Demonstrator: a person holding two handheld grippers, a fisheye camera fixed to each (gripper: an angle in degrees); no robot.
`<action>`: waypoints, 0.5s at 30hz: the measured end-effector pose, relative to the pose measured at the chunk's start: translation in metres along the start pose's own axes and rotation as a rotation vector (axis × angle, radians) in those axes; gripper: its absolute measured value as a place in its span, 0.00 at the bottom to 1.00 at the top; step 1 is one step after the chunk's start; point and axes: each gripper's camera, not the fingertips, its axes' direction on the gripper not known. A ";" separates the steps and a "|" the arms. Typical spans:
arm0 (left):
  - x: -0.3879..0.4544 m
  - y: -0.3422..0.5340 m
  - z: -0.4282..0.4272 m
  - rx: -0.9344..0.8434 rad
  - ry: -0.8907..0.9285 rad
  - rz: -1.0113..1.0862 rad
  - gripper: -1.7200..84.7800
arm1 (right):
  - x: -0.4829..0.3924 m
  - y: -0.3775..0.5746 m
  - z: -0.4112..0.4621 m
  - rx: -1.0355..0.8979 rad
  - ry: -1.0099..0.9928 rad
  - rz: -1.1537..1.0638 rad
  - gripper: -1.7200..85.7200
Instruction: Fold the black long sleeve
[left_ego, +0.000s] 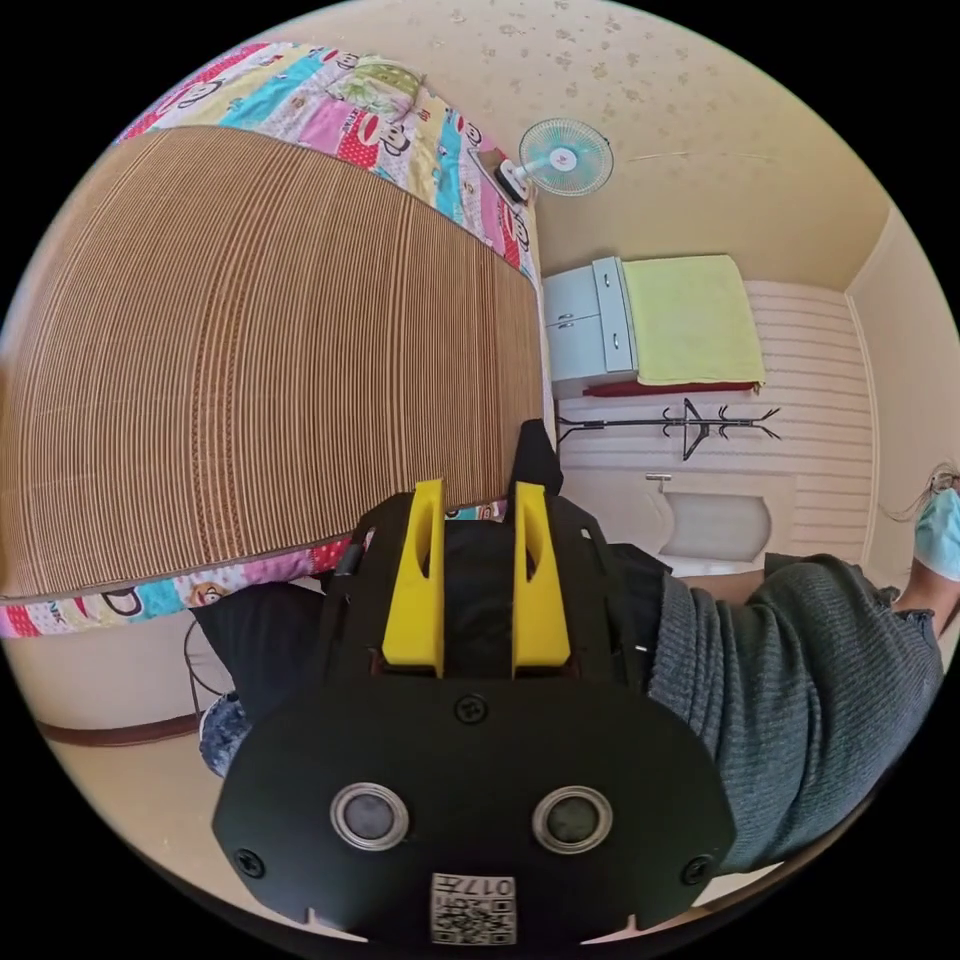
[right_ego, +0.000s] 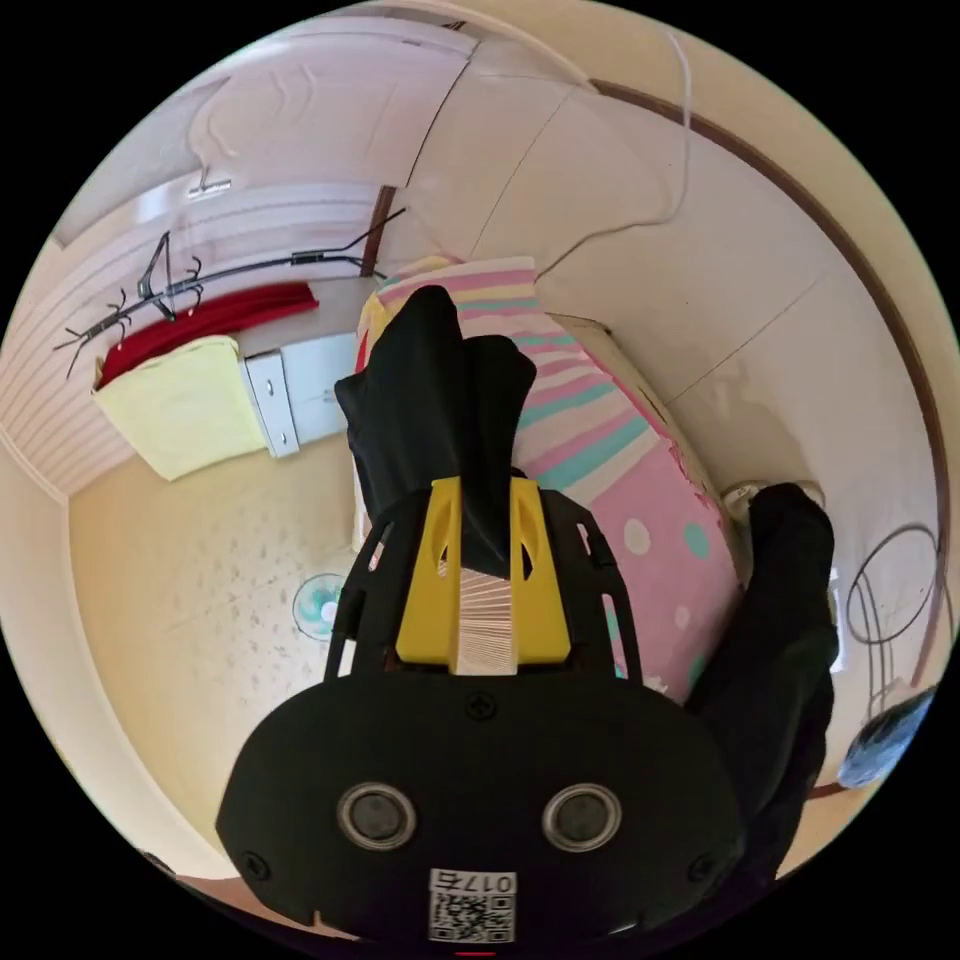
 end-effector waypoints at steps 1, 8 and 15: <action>-0.005 0.005 -0.008 0.024 0.004 -0.004 0.13 | 0.007 0.012 0.002 -0.002 -0.056 0.003 0.08; -0.068 0.074 -0.119 0.329 -0.102 -0.063 0.13 | 0.013 0.080 0.057 -0.361 0.004 -0.189 0.04; -0.145 0.148 -0.267 0.667 -0.396 -0.247 0.14 | 0.036 0.209 0.130 -0.924 0.091 -0.452 0.02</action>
